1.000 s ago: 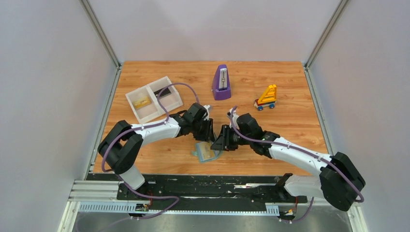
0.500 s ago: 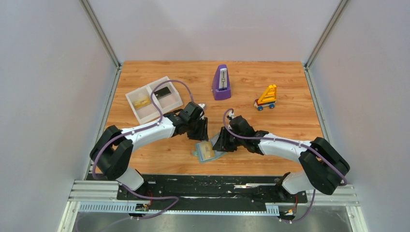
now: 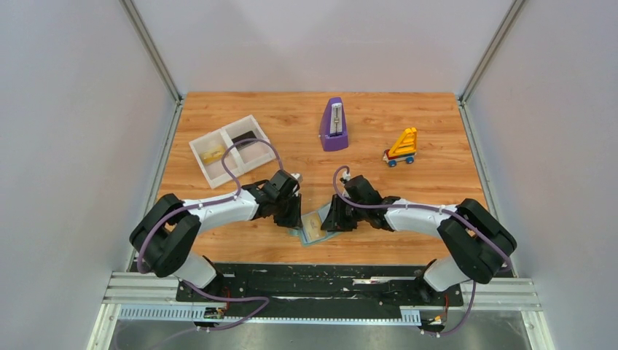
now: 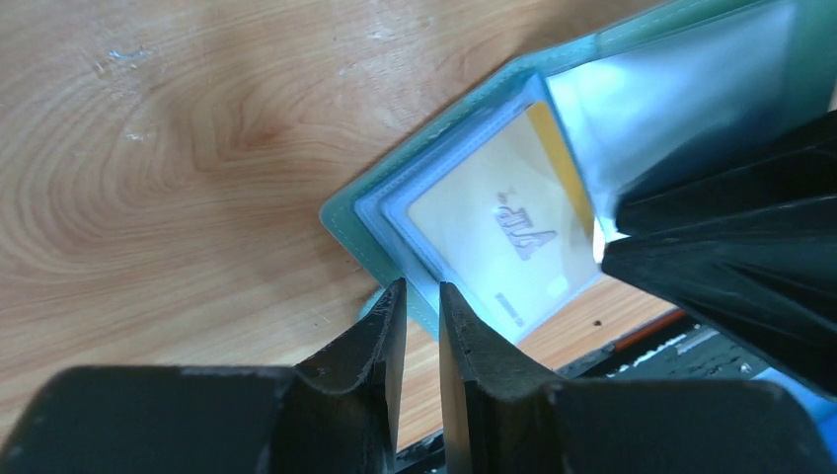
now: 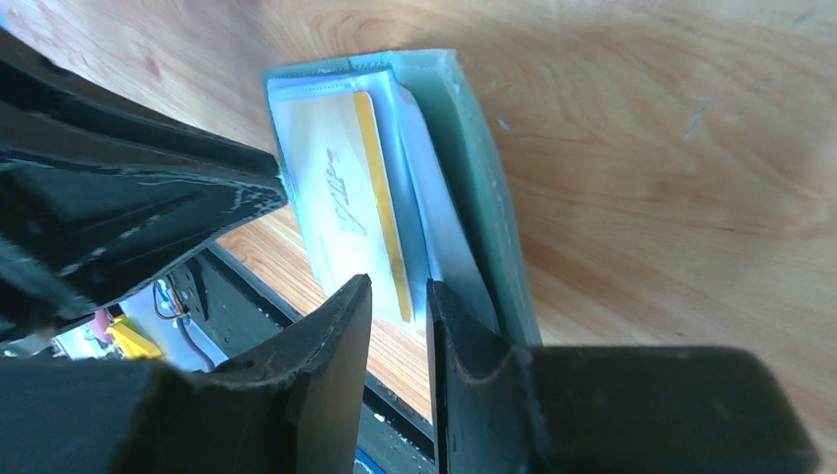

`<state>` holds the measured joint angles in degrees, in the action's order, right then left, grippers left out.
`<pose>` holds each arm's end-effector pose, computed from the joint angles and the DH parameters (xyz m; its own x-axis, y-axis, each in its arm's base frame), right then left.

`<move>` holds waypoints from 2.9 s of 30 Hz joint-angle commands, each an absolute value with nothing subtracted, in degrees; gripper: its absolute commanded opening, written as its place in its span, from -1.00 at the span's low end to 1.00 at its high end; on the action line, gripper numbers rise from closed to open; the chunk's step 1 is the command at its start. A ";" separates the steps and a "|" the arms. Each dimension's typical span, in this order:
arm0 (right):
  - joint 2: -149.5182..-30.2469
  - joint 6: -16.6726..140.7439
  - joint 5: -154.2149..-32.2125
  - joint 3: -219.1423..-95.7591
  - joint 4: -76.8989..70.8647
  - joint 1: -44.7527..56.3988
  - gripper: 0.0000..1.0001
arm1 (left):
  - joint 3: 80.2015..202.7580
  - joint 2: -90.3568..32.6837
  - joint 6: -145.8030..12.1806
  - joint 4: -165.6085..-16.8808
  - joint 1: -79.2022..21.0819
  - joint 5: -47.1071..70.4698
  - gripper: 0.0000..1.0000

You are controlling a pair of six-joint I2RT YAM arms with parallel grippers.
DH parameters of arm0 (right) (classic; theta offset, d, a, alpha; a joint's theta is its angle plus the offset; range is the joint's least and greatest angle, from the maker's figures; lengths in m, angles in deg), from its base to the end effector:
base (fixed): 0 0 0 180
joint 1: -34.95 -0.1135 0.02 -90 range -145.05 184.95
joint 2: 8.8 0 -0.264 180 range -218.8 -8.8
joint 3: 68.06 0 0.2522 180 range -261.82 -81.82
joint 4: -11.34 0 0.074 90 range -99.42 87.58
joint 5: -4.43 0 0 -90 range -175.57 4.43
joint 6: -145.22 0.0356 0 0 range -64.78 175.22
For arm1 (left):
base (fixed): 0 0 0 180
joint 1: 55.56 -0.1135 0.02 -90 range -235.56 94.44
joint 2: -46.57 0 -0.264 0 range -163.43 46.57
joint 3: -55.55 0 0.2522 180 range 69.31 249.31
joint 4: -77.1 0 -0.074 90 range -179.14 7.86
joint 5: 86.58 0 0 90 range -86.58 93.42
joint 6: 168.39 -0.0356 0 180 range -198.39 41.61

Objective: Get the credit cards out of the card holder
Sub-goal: Open the card holder at the center of the board, then remove the credit card from the card holder.

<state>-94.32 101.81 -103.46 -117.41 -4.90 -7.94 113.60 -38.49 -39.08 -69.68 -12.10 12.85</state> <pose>0.1895 0.1909 0.1424 -0.9692 0.0432 -0.2424 -0.1177 0.7833 0.6104 0.1964 -0.1942 0.1673 -0.9548 0.0438 -0.2941 0.1716 0.8890 -0.4246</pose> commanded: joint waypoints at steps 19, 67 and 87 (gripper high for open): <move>-98.84 100.81 -114.28 -112.93 8.97 -3.10 -0.54 | 112.48 -41.36 -39.95 -71.47 -12.24 8.07 -0.54; -98.32 99.01 -115.66 -117.50 4.05 -1.10 -0.55 | 110.64 -38.38 -39.68 -74.77 -12.73 15.94 -0.42; -101.76 99.84 -120.90 -113.33 13.29 0.76 -0.53 | 112.21 -39.58 -39.24 -71.67 -12.76 13.52 -0.45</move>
